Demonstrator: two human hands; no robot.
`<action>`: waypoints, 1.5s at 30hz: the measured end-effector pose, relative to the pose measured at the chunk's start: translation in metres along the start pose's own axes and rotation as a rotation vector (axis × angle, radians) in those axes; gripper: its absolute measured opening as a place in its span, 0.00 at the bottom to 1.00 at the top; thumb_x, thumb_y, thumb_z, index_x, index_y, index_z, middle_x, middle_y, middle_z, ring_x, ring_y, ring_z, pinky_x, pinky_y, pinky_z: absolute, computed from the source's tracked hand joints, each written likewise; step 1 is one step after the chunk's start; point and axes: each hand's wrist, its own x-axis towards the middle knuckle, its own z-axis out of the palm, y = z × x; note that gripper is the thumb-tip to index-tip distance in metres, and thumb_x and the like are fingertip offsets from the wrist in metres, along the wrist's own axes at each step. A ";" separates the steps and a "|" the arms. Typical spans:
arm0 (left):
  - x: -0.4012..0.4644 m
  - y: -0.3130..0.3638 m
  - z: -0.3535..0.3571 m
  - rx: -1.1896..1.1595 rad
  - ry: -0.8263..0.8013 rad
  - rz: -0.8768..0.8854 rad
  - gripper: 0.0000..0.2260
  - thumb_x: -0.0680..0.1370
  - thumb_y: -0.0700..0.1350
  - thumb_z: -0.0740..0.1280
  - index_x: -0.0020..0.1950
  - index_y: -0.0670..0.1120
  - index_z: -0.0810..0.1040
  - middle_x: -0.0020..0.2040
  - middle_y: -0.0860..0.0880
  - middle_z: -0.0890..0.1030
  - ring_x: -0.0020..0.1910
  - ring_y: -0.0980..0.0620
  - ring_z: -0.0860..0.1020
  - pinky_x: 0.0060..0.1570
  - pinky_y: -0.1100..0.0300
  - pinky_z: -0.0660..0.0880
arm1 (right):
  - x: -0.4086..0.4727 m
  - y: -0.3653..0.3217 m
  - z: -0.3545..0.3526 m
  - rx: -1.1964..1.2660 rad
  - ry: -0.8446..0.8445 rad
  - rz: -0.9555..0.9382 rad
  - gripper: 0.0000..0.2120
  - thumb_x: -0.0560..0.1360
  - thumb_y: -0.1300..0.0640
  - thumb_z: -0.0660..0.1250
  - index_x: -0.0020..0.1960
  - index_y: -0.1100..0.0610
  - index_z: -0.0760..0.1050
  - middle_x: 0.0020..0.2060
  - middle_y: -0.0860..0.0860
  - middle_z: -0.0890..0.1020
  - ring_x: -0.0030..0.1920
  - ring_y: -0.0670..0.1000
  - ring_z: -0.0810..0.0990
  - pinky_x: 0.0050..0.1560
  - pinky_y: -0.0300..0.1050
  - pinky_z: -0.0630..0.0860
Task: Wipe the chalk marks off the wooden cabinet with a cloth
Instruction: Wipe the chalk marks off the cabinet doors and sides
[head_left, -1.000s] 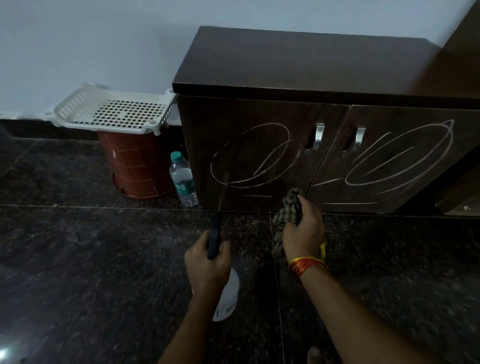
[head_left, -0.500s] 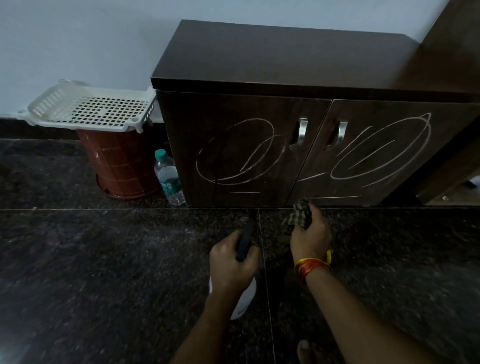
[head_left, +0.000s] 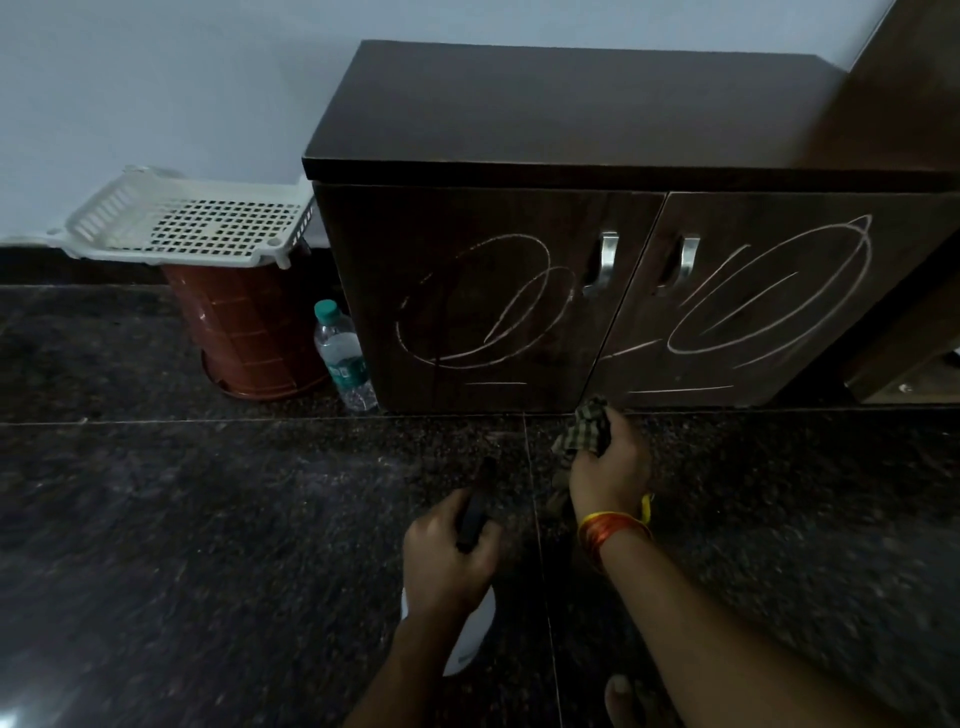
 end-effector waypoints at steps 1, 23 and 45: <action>0.000 -0.003 -0.004 0.007 0.021 -0.017 0.12 0.70 0.55 0.59 0.30 0.51 0.65 0.24 0.52 0.63 0.23 0.52 0.65 0.27 0.62 0.55 | -0.001 -0.003 0.004 0.014 0.000 0.000 0.20 0.73 0.67 0.64 0.65 0.59 0.74 0.60 0.59 0.76 0.62 0.57 0.73 0.62 0.44 0.67; 0.065 -0.002 -0.034 -0.076 0.376 0.058 0.05 0.73 0.55 0.60 0.37 0.60 0.70 0.26 0.52 0.69 0.26 0.50 0.68 0.27 0.65 0.60 | 0.078 -0.055 0.093 -0.391 0.066 -1.477 0.11 0.74 0.63 0.61 0.54 0.57 0.75 0.57 0.56 0.67 0.57 0.61 0.68 0.53 0.58 0.76; 0.070 -0.005 -0.038 -0.111 0.440 0.017 0.07 0.73 0.52 0.61 0.35 0.59 0.69 0.27 0.51 0.69 0.25 0.52 0.67 0.28 0.69 0.59 | 0.081 -0.129 0.107 -0.373 0.251 -1.609 0.21 0.77 0.67 0.62 0.69 0.62 0.67 0.68 0.63 0.69 0.70 0.62 0.61 0.73 0.56 0.53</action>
